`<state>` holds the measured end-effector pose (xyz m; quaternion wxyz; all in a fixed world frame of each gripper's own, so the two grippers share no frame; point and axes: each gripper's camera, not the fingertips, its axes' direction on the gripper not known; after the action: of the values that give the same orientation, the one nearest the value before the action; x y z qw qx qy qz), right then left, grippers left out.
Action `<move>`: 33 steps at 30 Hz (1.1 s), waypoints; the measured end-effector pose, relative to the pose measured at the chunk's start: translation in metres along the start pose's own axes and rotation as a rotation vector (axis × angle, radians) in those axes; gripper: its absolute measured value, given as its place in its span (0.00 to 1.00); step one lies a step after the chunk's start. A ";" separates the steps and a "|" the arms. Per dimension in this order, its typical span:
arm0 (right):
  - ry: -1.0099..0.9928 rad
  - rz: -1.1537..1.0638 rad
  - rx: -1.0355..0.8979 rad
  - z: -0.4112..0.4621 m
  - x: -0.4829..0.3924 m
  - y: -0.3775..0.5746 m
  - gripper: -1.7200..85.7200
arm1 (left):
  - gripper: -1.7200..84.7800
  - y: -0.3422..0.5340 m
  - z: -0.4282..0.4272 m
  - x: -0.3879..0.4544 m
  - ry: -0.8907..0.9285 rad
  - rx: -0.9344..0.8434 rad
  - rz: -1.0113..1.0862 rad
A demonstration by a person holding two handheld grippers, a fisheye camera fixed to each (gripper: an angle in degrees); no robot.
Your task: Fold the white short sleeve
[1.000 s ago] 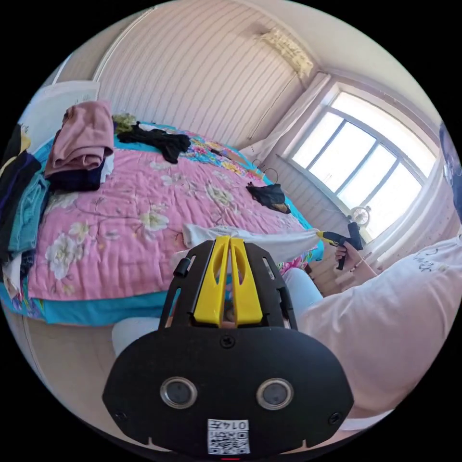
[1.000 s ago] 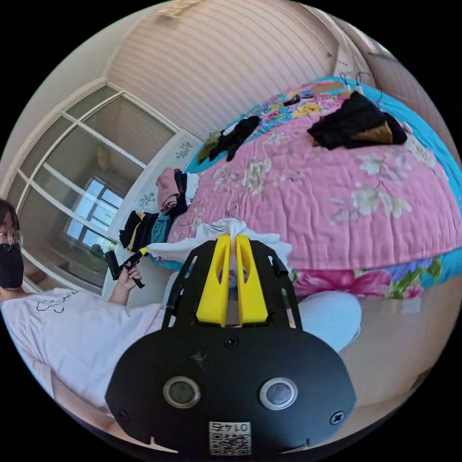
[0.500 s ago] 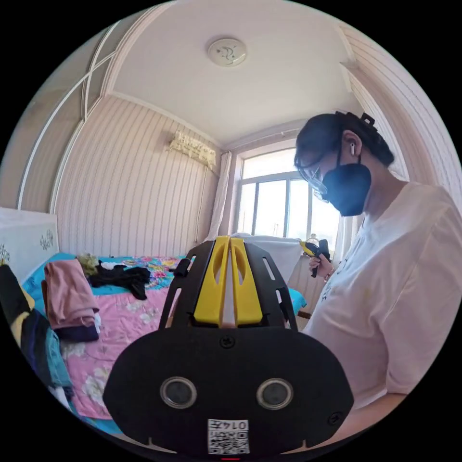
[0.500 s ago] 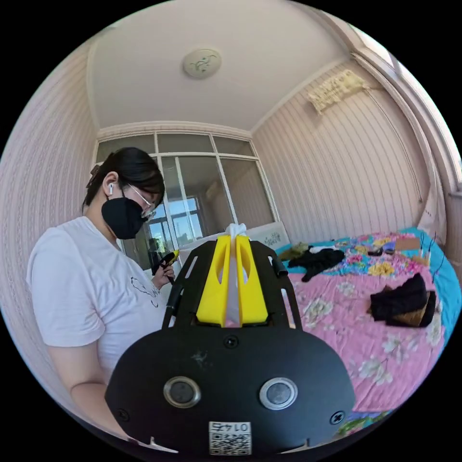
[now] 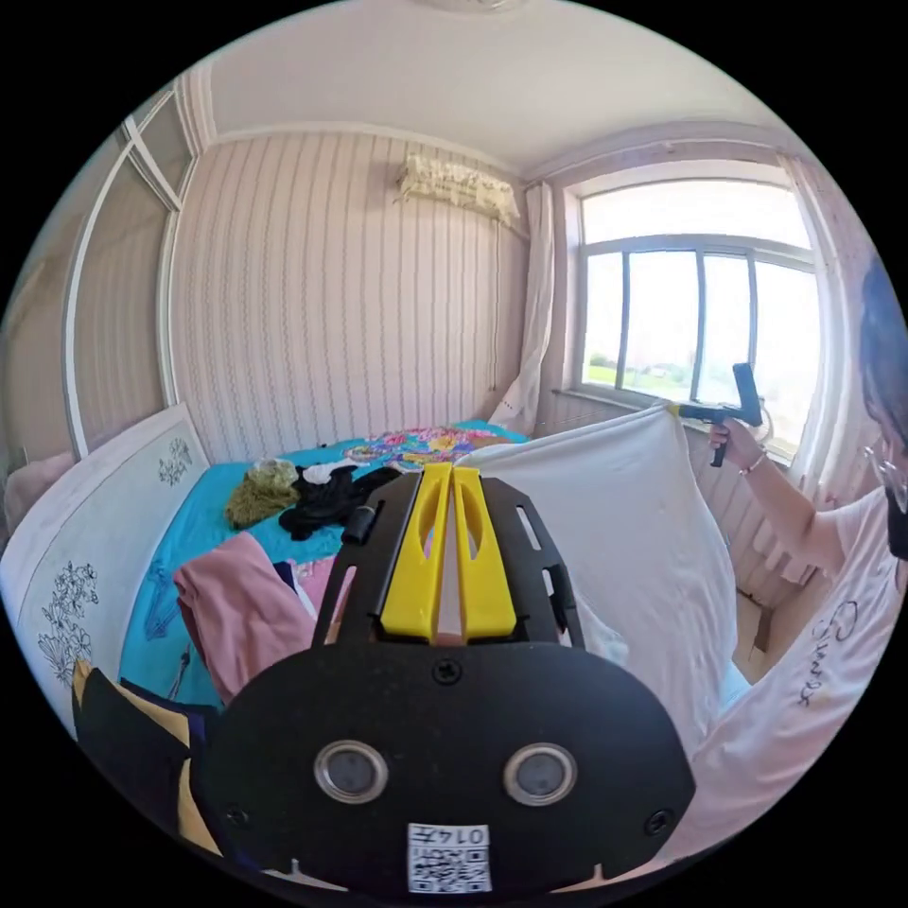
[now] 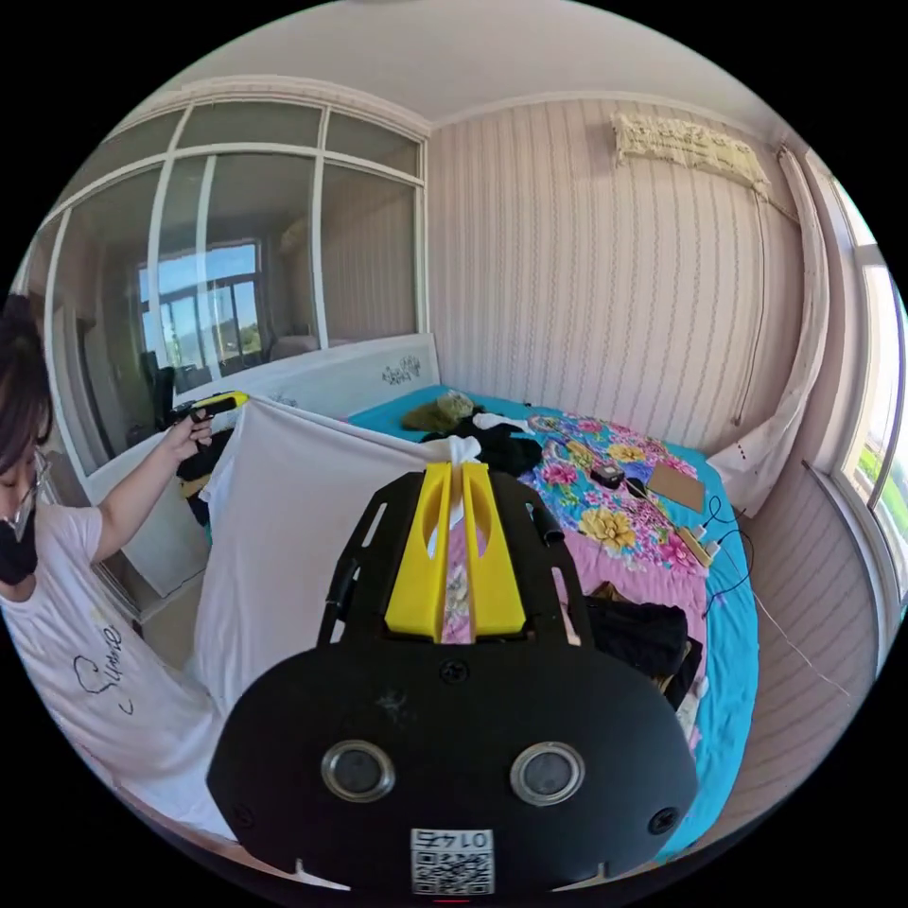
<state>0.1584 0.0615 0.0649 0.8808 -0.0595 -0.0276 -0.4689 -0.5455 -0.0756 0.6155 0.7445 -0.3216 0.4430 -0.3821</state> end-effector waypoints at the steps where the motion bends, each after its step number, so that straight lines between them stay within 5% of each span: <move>1: 0.021 0.022 -0.059 0.034 0.011 -0.007 0.03 | 0.01 0.002 0.037 -0.018 -0.005 -0.063 -0.030; 8: 0.086 0.244 -0.315 0.236 0.090 -0.030 0.04 | 0.01 0.042 0.236 -0.129 -0.054 -0.288 -0.308; 14: 0.181 0.487 -0.467 0.350 0.134 0.004 0.08 | 0.04 0.109 0.316 -0.196 -0.227 -0.368 -0.499; 21: 0.044 0.459 -0.430 0.326 0.118 0.098 0.09 | 0.07 0.243 0.287 -0.174 -0.026 -0.555 -0.425; 28: 0.018 0.546 -0.643 0.272 0.041 0.235 0.13 | 0.12 0.405 0.232 -0.083 0.165 -0.778 -0.620; 33: 0.009 0.600 -0.691 0.283 0.022 0.260 0.10 | 0.07 0.432 0.251 -0.063 0.051 -0.852 -0.514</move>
<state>0.3887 0.2245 0.3277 0.9063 -0.3530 0.1527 -0.1751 -0.2157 0.2302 0.3890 0.4176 -0.6866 0.4841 -0.3462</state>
